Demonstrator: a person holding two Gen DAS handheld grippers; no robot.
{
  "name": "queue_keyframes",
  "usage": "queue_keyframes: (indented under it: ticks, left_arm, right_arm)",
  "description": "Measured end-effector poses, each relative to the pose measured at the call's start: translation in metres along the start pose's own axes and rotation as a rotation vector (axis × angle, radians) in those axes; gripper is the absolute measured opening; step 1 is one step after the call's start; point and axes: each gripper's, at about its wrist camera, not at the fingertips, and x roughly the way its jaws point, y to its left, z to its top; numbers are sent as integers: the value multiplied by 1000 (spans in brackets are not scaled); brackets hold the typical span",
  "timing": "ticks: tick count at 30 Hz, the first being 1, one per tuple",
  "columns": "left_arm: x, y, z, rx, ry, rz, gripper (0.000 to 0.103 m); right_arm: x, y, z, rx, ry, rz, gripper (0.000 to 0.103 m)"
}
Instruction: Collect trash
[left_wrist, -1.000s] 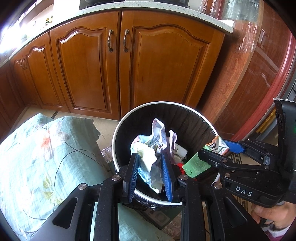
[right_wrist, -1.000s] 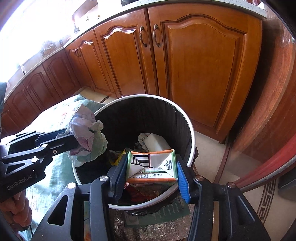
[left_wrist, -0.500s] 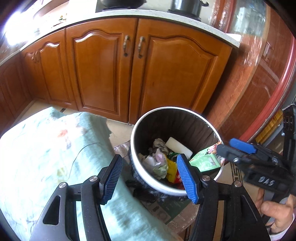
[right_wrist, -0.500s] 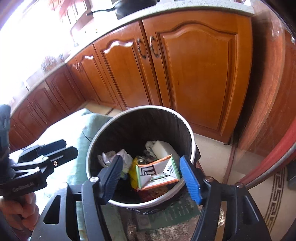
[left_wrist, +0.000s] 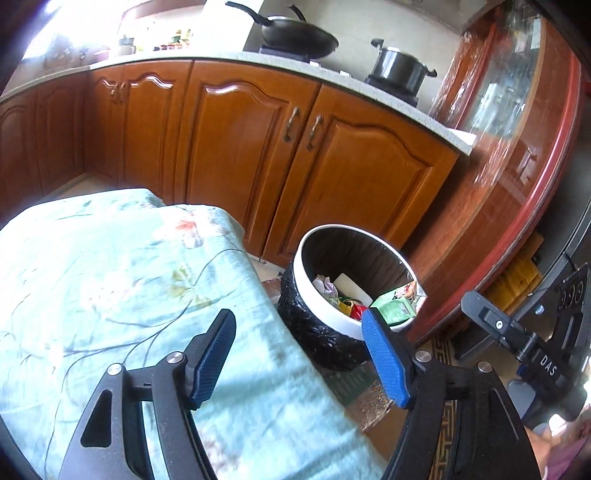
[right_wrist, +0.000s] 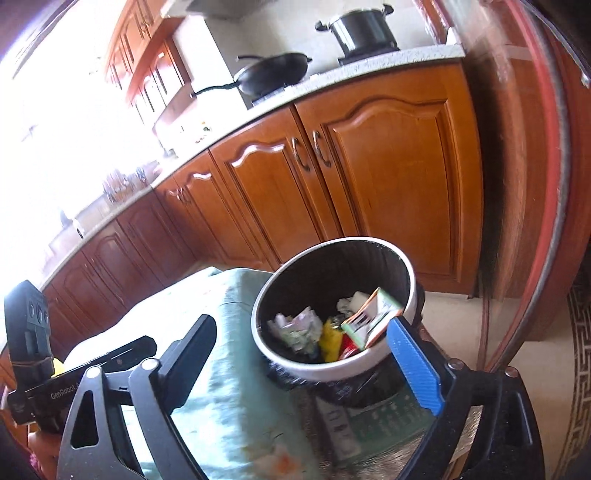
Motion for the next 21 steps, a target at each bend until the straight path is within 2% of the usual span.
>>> queue_keyframes:
  ticks: [1,7,10,14,17,19,21]
  left_arm:
    - [-7,2,-4,0,-14,4,76]
    - [-54,7,-38,12,-94,40,83]
    - [-77,11,-54,10,-122,56,83]
    - [-99,16,-65,7,-161,74,91]
    - [-119,16,-70,22,-210,87,98]
    - [-130,11,-75,45,-262,123,102]
    - [-140,8,-83,67,-307,167,102]
  right_arm:
    - [-4,3,-4,4,-10,-1,99]
    - [-29,26,-30,27,-51,-10,101]
    - [-39,43,-37,-2,-64,-8,101]
    - [-54,66,-43,-45,-97,-5,102]
    - [-69,80,-38,-64,-146,-10,103]
    - [-79,89,-34,-87,-193,-17,103]
    - [-87,98,-34,-115,-238,-18,103]
